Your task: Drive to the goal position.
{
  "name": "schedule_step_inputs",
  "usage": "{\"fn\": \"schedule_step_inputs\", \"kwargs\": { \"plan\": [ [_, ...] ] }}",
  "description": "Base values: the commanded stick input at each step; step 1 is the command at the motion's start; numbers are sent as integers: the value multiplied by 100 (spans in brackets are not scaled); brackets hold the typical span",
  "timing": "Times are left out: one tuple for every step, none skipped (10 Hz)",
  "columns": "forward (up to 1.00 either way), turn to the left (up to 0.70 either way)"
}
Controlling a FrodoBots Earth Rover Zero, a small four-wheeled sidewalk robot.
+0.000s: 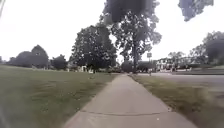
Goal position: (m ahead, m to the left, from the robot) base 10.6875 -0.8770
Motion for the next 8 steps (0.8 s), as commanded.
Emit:
{"fn": "schedule_step_inputs", "kwargs": {
  "plan": [
    [100,0],
    [100,0],
    [100,0],
    [100,0],
    [100,-5],
    [100,-29],
    [100,-40],
    [100,-33]
  ]
}}
